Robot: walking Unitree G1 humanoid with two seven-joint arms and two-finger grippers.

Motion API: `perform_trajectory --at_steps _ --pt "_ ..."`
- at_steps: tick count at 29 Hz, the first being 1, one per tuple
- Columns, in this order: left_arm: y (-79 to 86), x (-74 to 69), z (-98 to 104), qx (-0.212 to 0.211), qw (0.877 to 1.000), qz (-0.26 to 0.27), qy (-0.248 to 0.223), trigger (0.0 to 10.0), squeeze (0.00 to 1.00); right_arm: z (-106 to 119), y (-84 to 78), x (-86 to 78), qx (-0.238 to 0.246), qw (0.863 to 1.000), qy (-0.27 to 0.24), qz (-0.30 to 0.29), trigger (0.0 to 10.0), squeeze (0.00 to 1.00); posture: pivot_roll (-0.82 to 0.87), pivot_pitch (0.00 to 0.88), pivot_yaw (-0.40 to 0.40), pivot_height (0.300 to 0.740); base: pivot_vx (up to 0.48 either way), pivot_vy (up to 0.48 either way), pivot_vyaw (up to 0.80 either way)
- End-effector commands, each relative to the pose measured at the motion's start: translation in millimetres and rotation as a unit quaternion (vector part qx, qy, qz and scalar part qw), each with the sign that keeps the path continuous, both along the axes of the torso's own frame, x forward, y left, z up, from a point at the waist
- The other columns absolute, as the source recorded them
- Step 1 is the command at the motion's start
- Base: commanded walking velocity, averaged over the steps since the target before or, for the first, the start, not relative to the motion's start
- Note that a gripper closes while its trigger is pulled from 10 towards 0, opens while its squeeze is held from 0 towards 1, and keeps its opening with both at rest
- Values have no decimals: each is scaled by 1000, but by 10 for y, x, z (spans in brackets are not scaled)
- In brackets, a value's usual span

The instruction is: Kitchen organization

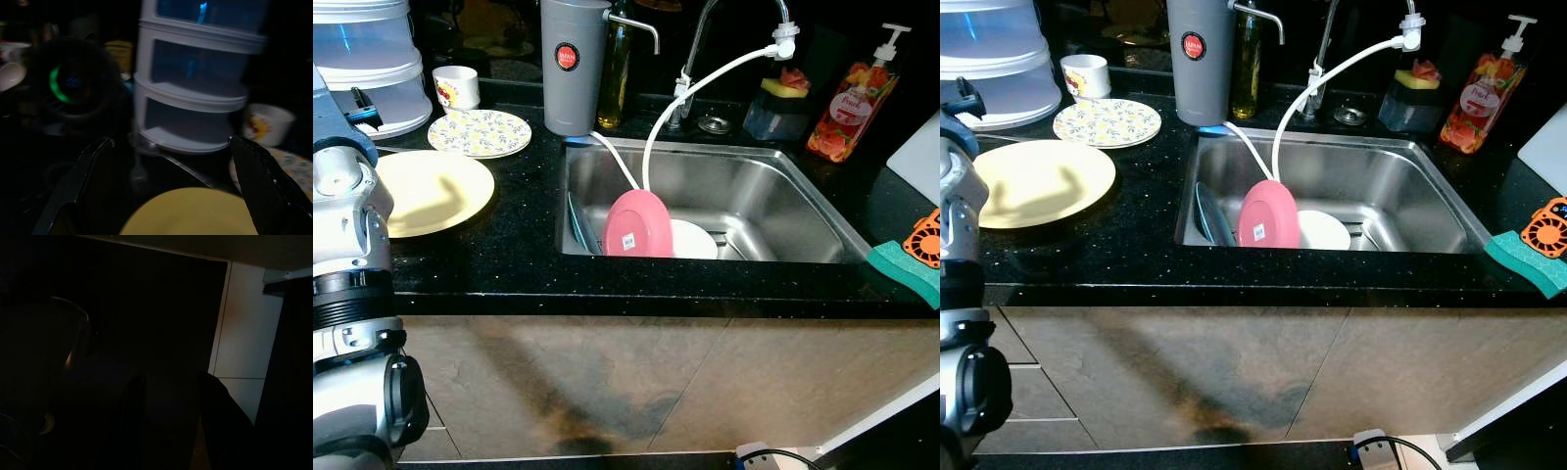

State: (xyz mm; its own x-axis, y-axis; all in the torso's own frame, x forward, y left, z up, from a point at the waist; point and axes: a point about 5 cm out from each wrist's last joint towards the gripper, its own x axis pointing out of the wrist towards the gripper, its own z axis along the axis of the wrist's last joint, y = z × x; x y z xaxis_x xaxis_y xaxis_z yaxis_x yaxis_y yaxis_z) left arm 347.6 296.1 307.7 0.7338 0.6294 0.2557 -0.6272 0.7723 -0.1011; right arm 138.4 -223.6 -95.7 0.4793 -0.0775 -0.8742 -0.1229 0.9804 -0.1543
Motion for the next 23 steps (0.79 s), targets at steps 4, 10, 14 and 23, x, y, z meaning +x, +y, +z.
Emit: perform_trajectory --at_steps 4,10,14,23 --pt "179 -45 -279 -83 994 49 56 10000 0 -1 -29 -21 -3 1000 2 -2 10000 0 167 0 -69 740 0 0 0" --pt "295 -177 -514 -184 976 89 80 10000 0 2 -20 -6 -3 1000 2 2 10000 0 171 0 -68 740 0 0 0" --pt "321 -209 -607 -254 963 68 64 10000 0 3 -3 10 -3 1000 2 7 10000 0 185 0 -71 740 0 0 0" --pt "241 -76 -723 -374 926 -29 45 10000 0 28 18 89 -1 1000 -7 10 10000 0 183 0 -70 740 0 0 0"
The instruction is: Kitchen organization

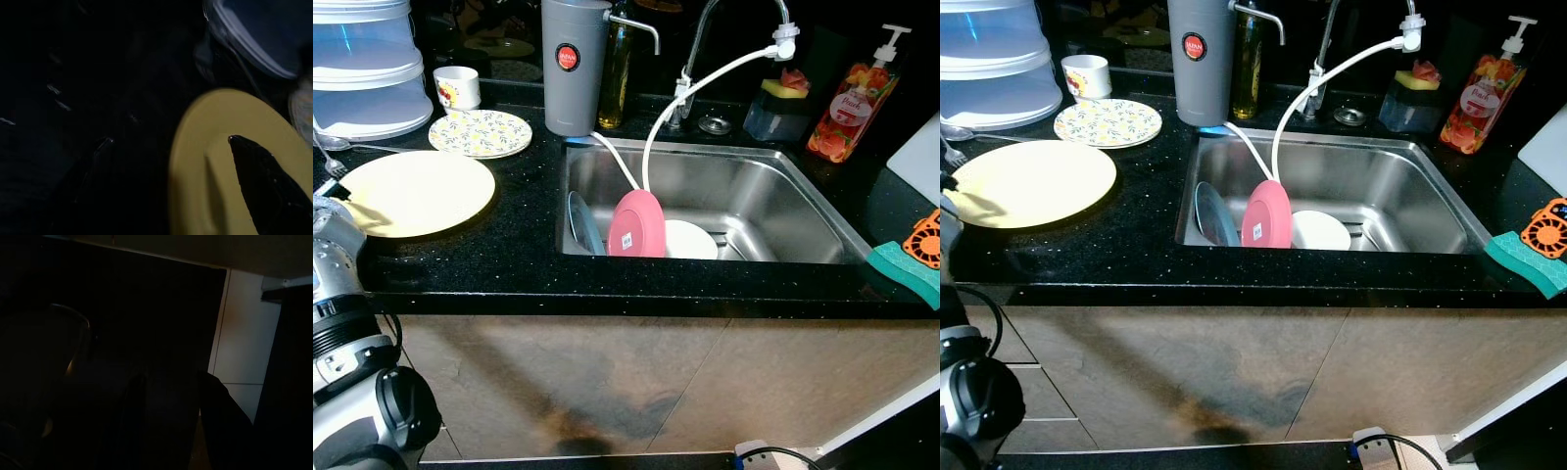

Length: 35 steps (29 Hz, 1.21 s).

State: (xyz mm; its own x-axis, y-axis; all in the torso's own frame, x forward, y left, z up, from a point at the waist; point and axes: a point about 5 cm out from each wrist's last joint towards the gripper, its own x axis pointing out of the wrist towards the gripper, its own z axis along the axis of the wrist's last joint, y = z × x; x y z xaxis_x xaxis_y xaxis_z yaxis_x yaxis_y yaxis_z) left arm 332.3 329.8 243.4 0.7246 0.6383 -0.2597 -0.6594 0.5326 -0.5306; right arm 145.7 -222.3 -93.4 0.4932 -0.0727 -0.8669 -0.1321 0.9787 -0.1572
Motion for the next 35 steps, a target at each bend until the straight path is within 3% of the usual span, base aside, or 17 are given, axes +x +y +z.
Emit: perform_trajectory --at_steps 1,5,6,8,10,12,15,19,23,29,30,33,34,35 --pt "-107 92 -83 -44 998 -44 -7 10000 0 5 6 18 0 1000 0 4 10000 0 183 0 -70 740 0 0 0" --pt "-143 154 -165 -76 994 -82 -4 10000 0 -1 12 3 1 1000 0 3 10000 0 183 0 -70 740 0 0 0" --pt "-165 173 -181 -85 992 -94 -5 8863 0 -2 10 -1 1 1000 1 2 10000 0 172 0 -69 740 0 0 0" --pt "-196 190 -221 -83 990 -110 8 0 0 -3 4 -6 0 1000 1 2 10000 0 173 0 -70 740 0 0 0" --pt "-207 191 -246 -76 990 -113 20 0 0 -2 0 -7 0 1000 2 1 10000 0 173 0 -72 740 0 0 0" --pt "-208 186 -284 -31 991 -118 51 0 0 -1 -6 -7 -1 1000 2 2 10000 0 173 0 -72 740 0 0 0" --pt "-271 186 -384 -44 988 -135 59 0 0 7 -16 8 -2 1000 0 3 10000 0 173 0 -75 740 0 0 0" --pt "-295 193 -372 -39 988 -141 45 0 0 13 -21 21 -2 1000 -1 3 10000 0 171 0 -78 740 0 0 0" --pt "-389 239 -129 8 983 -174 -51 0 0 20 -30 33 -3 1000 -3 6 10000 0 172 0 -85 740 0 0 0" --pt "-473 260 -36 13 978 -191 -83 0 0 12 -19 20 -2 1000 -2 6 10000 0 172 0 -85 740 0 0 0" --pt "-497 264 61 16 973 -197 -117 0 0 6 -11 8 -1 1000 -1 5 10000 0 163 0 -79 740 0 0 0" --pt "-519 264 128 14 968 -205 -140 0 0 4 -9 3 -1 1000 0 5 10000 0 163 0 -79 740 0 0 0" --pt "-560 254 255 19 958 -220 -184 78 0 2 -9 -2 -1 1000 1 4 10000 0 163 0 -79 740 0 0 0" --pt "-612 234 390 26 944 -239 -228 4431 0 0 -10 -10 -1 1000 2 4 10000 0 162 0 -81 740 0 0 0"
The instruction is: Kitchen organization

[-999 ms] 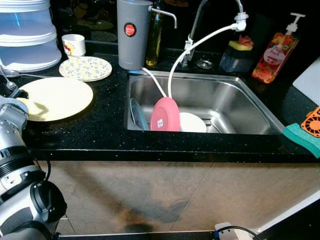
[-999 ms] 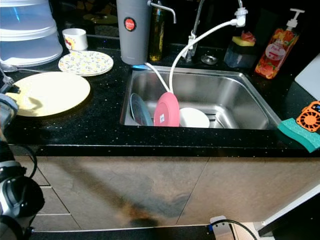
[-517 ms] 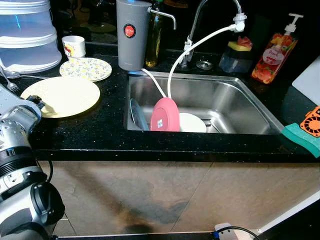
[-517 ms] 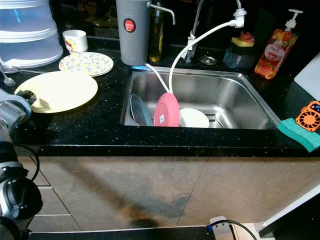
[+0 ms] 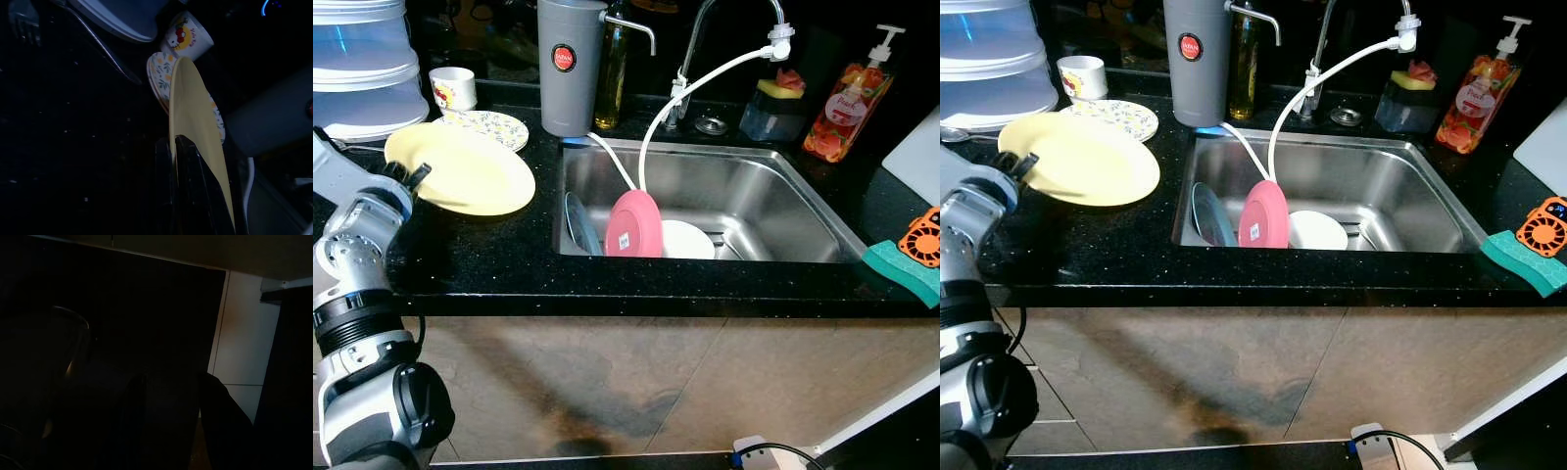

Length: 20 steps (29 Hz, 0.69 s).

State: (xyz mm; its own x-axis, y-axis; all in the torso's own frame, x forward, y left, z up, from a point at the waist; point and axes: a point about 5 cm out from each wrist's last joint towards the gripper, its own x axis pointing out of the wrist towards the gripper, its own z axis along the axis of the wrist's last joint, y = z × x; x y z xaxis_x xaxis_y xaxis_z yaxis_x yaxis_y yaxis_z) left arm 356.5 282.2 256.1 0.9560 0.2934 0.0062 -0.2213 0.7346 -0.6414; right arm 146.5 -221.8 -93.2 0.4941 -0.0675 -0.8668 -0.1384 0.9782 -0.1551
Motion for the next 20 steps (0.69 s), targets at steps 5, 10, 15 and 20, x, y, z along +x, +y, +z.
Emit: perform_trajectory --at_steps 5,10,15,20 --pt "-450 -111 696 13 959 -157 -235 10000 0 -7 -21 -31 -3 1000 4 1 10000 0 163 0 -85 740 0 0 0" --pt "-758 -119 800 33 931 -232 -280 10000 0 2 -17 -5 -3 1000 0 -1 10000 0 163 0 -85 740 0 0 0" --pt "-1207 240 450 187 947 -226 -130 10000 0 6 -26 -2 -3 1000 0 0 10000 0 149 0 -81 740 0 0 0" --pt "-1431 325 265 255 935 -232 -87 10000 0 0 -27 -16 -4 1000 2 1 10000 0 149 0 -81 740 0 0 0"
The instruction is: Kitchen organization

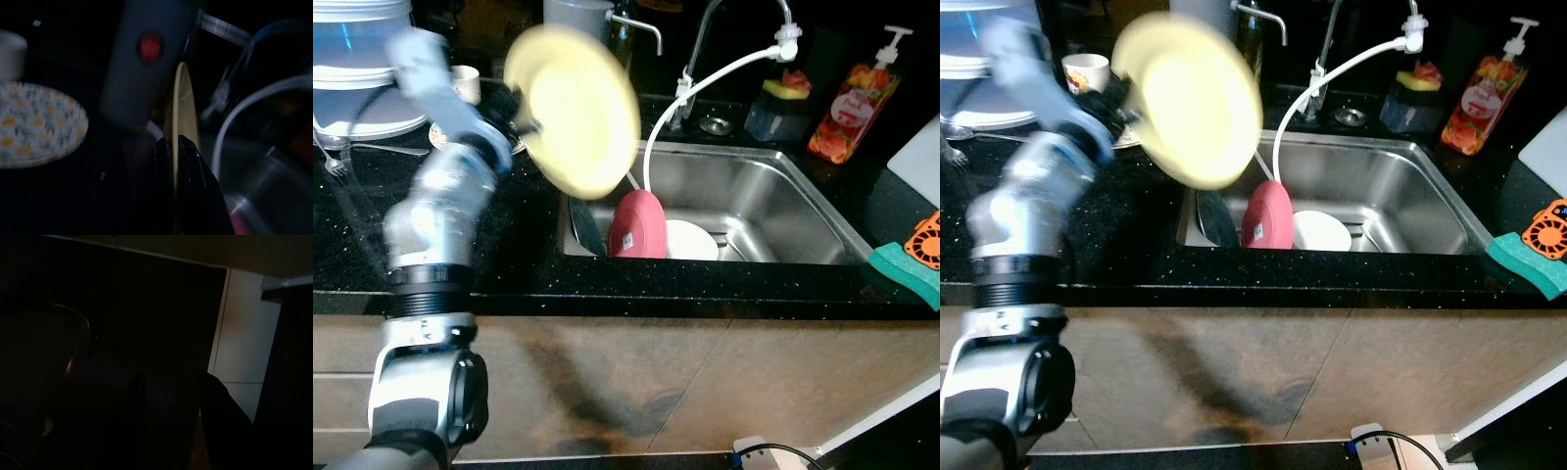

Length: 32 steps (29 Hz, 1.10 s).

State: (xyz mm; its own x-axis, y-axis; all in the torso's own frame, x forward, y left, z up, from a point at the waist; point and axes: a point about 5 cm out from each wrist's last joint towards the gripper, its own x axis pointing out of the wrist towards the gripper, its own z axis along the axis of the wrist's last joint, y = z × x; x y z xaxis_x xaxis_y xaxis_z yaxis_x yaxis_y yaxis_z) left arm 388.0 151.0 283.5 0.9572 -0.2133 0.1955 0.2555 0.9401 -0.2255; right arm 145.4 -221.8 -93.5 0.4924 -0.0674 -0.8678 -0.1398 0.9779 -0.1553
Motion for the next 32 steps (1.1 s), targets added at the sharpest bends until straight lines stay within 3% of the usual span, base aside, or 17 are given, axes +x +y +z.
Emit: perform_trajectory --at_steps 1,2,3,6,7,11,12,15,17,20,22,24,25,26,28,30,32 --pt "-197 32 -84 46 999 -9 4 10000 0 3 -27 -8 -4 1000 1 0 10000 0 149 0 -81 740 0 0 0" --pt "-302 55 -179 67 997 -18 16 10000 71 3 -28 -9 -4 1000 1 0 10000 0 135 0 -80 740 0 0 0" --pt "-404 73 -266 81 996 -28 28 10000 1000 3 -31 -10 -4 1000 1 -1 10000 0 135 0 -80 740 0 0 0" --pt "-467 81 -317 87 995 -35 35 10000 1000 3 -33 -11 -4 1000 1 -2 10000 0 135 0 -80 740 0 0 0" --pt "-607 79 -293 40 996 -77 33 10000 1000 4 -40 -13 -5 1000 1 -3 10000 0 133 0 -82 740 0 0 0" --pt "-643 22 9 -49 990 -128 -30 10000 1000 6 -50 -14 -6 1000 0 -4 10000 0 122 0 -81 740 0 0 0" --pt "-585 -10 162 -62 988 -124 -72 10000 0 7 -54 -15 -7 1000 0 -5 10000 0 122 0 -81 740 0 0 0" --pt "-374 -83 420 -46 985 -84 -146 10000 0 6 -61 -24 -7 1000 0 -5 10000 0 124 0 -84 740 0 0 0" --pt "-374 -83 420 -46 985 -84 -146 10000 0 6 -61 -24 -7 1000 0 -5 10000 0 124 0 -84 740 0 0 0" --pt "-49 -114 574 9 985 14 -174 10000 0 0 -57 -37 -6 1000 2 -4 10000 0 127 0 -84 740 0 0 0" --pt "-49 -114 574 9 985 14 -174 10000 0 0 -57 -37 -6 1000 2 -4 10000 0 127 0 -84 740 0 0 0" --pt "286 22 387 109 981 137 -78 10000 0 -6 -42 -45 -5 1000 4 -2 10000 0 134 0 -85 740 0 0 0" --pt "503 81 176 113 975 192 2 10000 0 -7 -31 -41 -4 1000 3 -2 10000 0 136 0 -82 740 0 0 0" --pt "503 81 176 113 975 192 2 10000 0 -7 -31 -41 -4 1000 3 -2 10000 0 136 0 -82 740 0 0 0" --pt "734 84 -140 25 971 217 95 10000 0 -6 -20 -30 -3 1000 2 -2 10000 0 134 0 -81 740 0 0 0" --pt "803 64 -256 -53 968 215 120 10000 0 -5 -18 -26 -2 1000 1 -2 10000 0 134 0 -83 740 0 0 0" --pt "831 53 -294 -72 965 218 128 10000 0 -4 -20 -26 -3 1000 1 -2 10000 0 134 0 -83 740 0 0 0"
